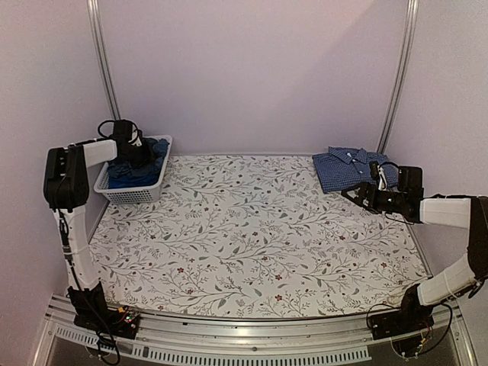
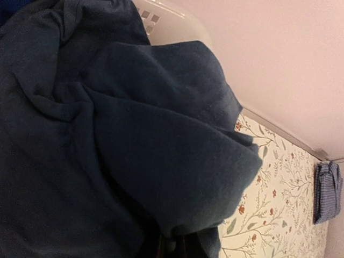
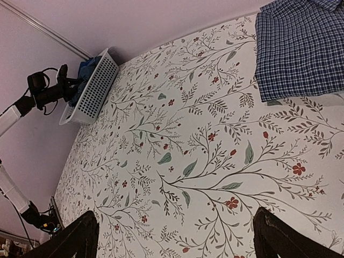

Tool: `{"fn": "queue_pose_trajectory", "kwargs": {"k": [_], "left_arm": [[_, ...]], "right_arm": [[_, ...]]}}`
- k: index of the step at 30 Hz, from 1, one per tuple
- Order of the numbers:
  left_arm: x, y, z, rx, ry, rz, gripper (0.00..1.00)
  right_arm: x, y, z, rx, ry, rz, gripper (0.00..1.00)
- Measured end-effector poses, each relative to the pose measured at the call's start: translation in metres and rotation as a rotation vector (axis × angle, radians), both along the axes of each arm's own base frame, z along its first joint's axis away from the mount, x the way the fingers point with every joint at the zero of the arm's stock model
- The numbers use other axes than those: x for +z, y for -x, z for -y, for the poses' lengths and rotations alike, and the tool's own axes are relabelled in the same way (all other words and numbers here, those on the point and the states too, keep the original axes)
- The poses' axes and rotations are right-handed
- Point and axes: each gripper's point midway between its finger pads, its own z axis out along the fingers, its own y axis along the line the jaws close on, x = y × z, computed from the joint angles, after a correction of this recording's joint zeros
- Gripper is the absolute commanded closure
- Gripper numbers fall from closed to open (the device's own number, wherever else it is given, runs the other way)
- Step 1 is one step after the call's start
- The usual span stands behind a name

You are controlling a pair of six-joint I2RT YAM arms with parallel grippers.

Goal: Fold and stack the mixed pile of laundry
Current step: Pick up the crumpled T-shirt from the bin.

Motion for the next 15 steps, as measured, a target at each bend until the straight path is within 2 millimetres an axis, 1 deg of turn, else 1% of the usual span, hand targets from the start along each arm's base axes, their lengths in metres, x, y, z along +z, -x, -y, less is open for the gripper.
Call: {"fn": "queue_pose_trajectory", "kwargs": {"k": [4,8,11,14,15], "left_arm": [[0.011,-0.002,-0.008,0.0,-0.013,0.023,1.0],[0.043,0.0,-0.016,0.007,-0.029,0.077,1.0],[0.086,0.005,-0.018,0.007,-0.034,0.152,1.0],[0.143,0.015,-0.012,-0.018,-0.021,0.254,1.0],[0.159,0.018,-0.01,-0.029,-0.016,0.285,1.0]], "right_arm": [[0.002,0.0,-0.001,0.006,-0.008,0.003,0.01],[0.003,0.001,-0.002,0.009,-0.017,0.001,0.01],[0.006,0.001,-0.003,0.011,-0.024,0.002,0.01],[0.014,0.0,-0.004,0.015,-0.031,0.019,0.01],[0.018,-0.001,-0.004,0.017,-0.033,0.028,0.01]]}}
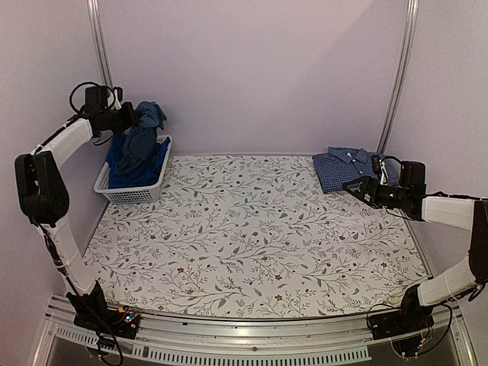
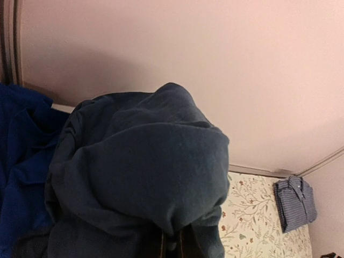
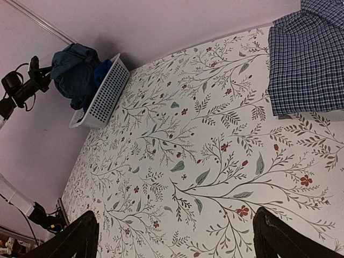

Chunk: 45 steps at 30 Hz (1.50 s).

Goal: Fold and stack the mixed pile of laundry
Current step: Pick up the crumpled T-shirt from the bin, then place the crumpled T-shirt at the center of the board.

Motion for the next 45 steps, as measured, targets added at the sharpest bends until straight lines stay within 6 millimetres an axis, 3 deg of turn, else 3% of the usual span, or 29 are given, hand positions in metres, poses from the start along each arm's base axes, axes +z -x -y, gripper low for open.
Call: {"fn": "queue_pose_trajectory", "kwargs": {"k": [5,8,10,14,17,19,21,23,27,30,32,33,36,39,41,45], "left_arm": [[0.096,0.024,0.03,-0.111,0.009,0.192,1.0],[0.146,0.045,0.067,-0.206,-0.003,0.297,1.0],[0.173,0.063,0.102,-0.289,-0.008,0.36,1.0],[0.207,0.109,0.188,-0.506,0.001,0.452,1.0],[0.207,0.138,0.236,-0.628,-0.004,0.465,1.0],[0.194,0.15,0.257,-0.68,-0.01,0.446,1.0],[0.166,0.159,0.275,-0.723,-0.01,0.392,1.0],[0.124,0.168,0.294,-0.771,0.001,0.313,1.0],[0.016,0.185,0.331,-0.836,-0.009,0.08,1.0],[-0.06,0.208,0.355,-0.855,-0.081,-0.072,1.0],[-0.09,0.228,0.371,-0.881,-0.161,-0.114,1.0],[-0.098,0.24,0.384,-0.91,-0.2,-0.111,0.95],[-0.112,0.273,0.415,-1.002,-0.283,-0.084,0.51],[-0.125,0.3,0.431,-1.073,-0.327,-0.074,0.21],[-0.135,0.305,0.424,-1.067,-0.339,-0.078,0.15],[-0.152,0.302,0.384,-0.992,-0.344,-0.119,0.16]], "right_arm": [[0.017,-0.004,-0.001,0.003,-0.006,0.039,0.01],[0.023,-0.006,-0.001,0.005,-0.011,0.049,0.01],[0.025,-0.007,-0.001,0.006,-0.015,0.051,0.01],[0.027,-0.006,-0.003,0.012,-0.024,0.051,0.01],[0.029,-0.005,-0.003,0.014,-0.029,0.049,0.01],[0.03,-0.005,-0.003,0.014,-0.031,0.052,0.01],[0.031,-0.005,-0.003,0.014,-0.031,0.054,0.01],[0.031,-0.005,-0.003,0.015,-0.032,0.055,0.01],[0.035,-0.007,-0.004,0.017,-0.032,0.056,0.01],[0.039,-0.01,-0.008,0.032,-0.032,0.062,0.01],[0.039,-0.01,-0.012,0.044,-0.032,0.063,0.01],[0.039,-0.01,-0.013,0.05,-0.032,0.061,0.01],[0.034,-0.01,-0.015,0.062,-0.029,0.041,0.01],[0.027,-0.009,-0.015,0.064,-0.02,0.017,0.01],[0.022,-0.007,-0.016,0.062,-0.006,0.002,0.01],[0.012,0.001,-0.034,0.102,0.044,-0.023,0.01]]}}
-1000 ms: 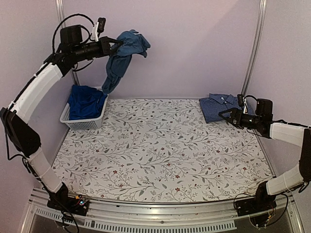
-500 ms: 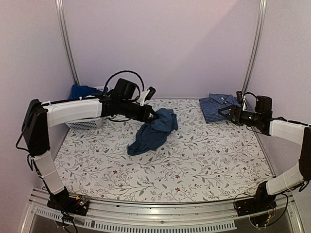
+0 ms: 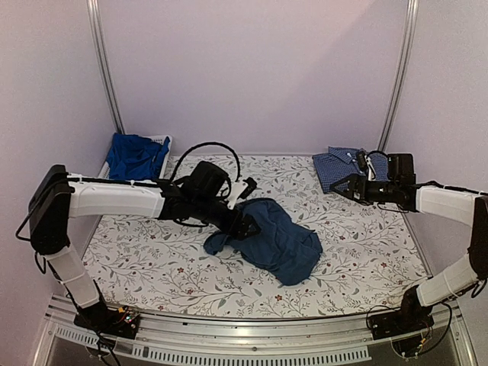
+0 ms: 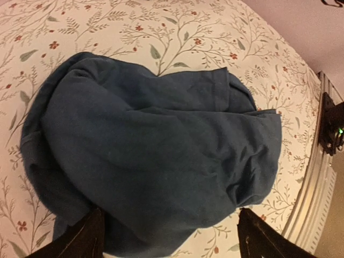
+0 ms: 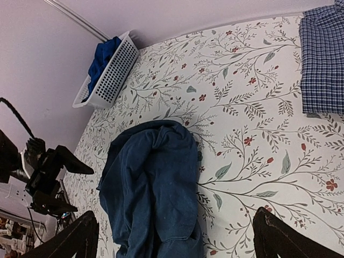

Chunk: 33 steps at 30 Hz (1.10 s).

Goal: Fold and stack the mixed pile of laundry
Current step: Place the crumpled T-shirt at the center of the board, then pick up the crumpled T-shirt from the center of the board.

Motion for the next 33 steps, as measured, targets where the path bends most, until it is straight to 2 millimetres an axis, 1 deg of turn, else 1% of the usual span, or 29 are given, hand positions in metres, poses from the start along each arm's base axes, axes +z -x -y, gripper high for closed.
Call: {"fn": "queue_pose_trajectory", "kwargs": {"k": [2,3,4,5,7,9,10,13,16,18,20,22,23,25,26,27,30,32,33], "left_arm": [[-0.003,-0.01,-0.026,0.076,0.011,-0.024,0.2],[-0.005,-0.021,-0.042,0.133,0.024,-0.038,0.23],[-0.006,-0.031,-0.054,0.182,0.031,-0.051,0.24],[-0.009,-0.044,-0.07,0.241,0.043,-0.063,0.25],[-0.017,-0.062,-0.094,0.332,0.053,-0.092,0.28],[-0.025,-0.072,-0.11,0.387,0.055,-0.12,0.3],[-0.029,-0.074,-0.111,0.396,0.056,-0.133,0.31],[-0.04,-0.071,-0.102,0.376,0.068,-0.17,0.32],[-0.05,-0.073,-0.093,0.358,0.083,-0.203,0.34],[-0.055,-0.079,-0.086,0.35,0.089,-0.215,0.37],[-0.057,-0.093,-0.073,0.34,0.103,-0.215,0.41],[-0.059,-0.106,-0.064,0.339,0.11,-0.212,0.5],[-0.061,-0.113,-0.059,0.337,0.112,-0.209,0.58],[-0.065,-0.125,-0.049,0.326,0.113,-0.2,0.79],[-0.068,-0.128,-0.047,0.328,0.113,-0.207,0.93],[-0.071,-0.131,-0.044,0.323,0.11,-0.21,1.0],[-0.073,-0.133,-0.04,0.305,0.101,-0.219,1.0],[-0.065,-0.13,-0.037,0.276,0.11,-0.212,1.0],[-0.057,-0.128,-0.035,0.256,0.119,-0.202,1.0]], "right_arm": [[-0.005,0.006,-0.015,0.038,0.024,-0.008,0.01],[-0.009,0.01,-0.024,0.06,0.038,-0.011,0.02],[-0.013,0.012,-0.029,0.07,0.05,-0.017,0.02],[-0.019,0.017,-0.04,0.098,0.062,-0.03,0.03],[-0.032,0.025,-0.057,0.14,0.086,-0.055,0.04],[-0.044,0.031,-0.071,0.177,0.107,-0.082,0.04],[-0.05,0.033,-0.078,0.192,0.118,-0.095,0.04],[-0.064,0.037,-0.094,0.229,0.142,-0.126,0.05],[-0.069,0.031,-0.107,0.246,0.156,-0.133,0.05],[-0.07,0.025,-0.112,0.249,0.159,-0.132,0.05],[-0.072,0.02,-0.115,0.249,0.16,-0.136,0.05],[-0.077,0.018,-0.116,0.246,0.164,-0.142,0.05],[-0.08,0.018,-0.116,0.245,0.168,-0.15,0.05],[-0.088,0.017,-0.115,0.238,0.179,-0.169,0.05],[-0.091,0.017,-0.114,0.235,0.184,-0.174,0.05],[-0.092,0.017,-0.114,0.233,0.188,-0.178,0.05],[-0.094,0.017,-0.112,0.229,0.202,-0.179,0.05],[-0.092,0.015,-0.112,0.23,0.207,-0.17,0.06],[-0.089,0.013,-0.114,0.234,0.207,-0.156,0.06]]}}
